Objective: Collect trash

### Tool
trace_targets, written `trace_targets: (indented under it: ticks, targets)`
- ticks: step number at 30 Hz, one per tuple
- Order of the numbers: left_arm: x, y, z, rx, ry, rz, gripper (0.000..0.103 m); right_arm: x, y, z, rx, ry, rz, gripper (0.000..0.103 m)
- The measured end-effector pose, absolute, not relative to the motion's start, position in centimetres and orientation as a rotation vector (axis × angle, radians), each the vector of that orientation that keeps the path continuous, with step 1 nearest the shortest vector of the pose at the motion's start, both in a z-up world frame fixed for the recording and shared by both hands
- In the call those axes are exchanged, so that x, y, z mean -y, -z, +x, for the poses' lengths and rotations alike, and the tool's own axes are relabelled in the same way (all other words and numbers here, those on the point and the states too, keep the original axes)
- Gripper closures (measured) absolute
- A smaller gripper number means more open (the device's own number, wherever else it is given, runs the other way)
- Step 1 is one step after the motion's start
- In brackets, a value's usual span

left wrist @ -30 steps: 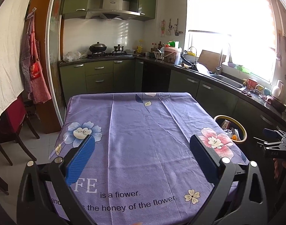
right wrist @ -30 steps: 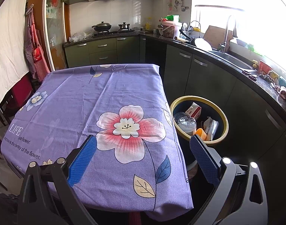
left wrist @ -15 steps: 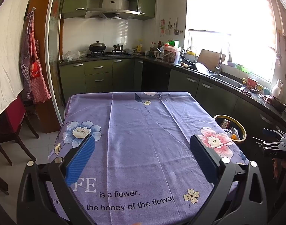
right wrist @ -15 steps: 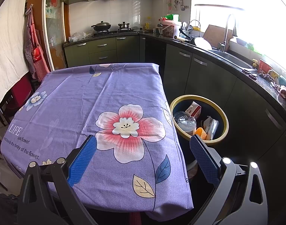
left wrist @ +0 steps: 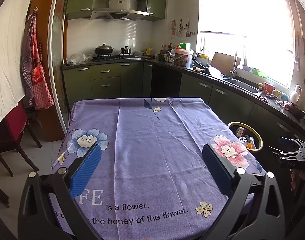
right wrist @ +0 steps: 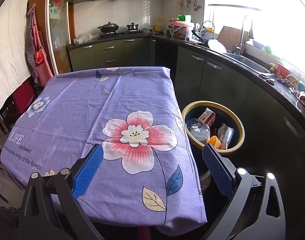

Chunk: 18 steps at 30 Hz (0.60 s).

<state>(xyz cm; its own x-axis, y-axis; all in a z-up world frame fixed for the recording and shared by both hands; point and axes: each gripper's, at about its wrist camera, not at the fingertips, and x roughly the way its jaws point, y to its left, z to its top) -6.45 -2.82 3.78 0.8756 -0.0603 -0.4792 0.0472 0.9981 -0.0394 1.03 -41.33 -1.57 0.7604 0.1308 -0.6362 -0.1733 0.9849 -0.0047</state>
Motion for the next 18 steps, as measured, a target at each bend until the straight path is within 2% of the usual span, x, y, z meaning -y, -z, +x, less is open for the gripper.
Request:
trace_targets:
  ticks: [18]
  targets:
    - [3.43, -4.03, -6.61, -0.504, 0.061, -0.013, 0.007, 41.34, 1.62, 1.06, -0.687, -0.166, -0.064, 0.005]
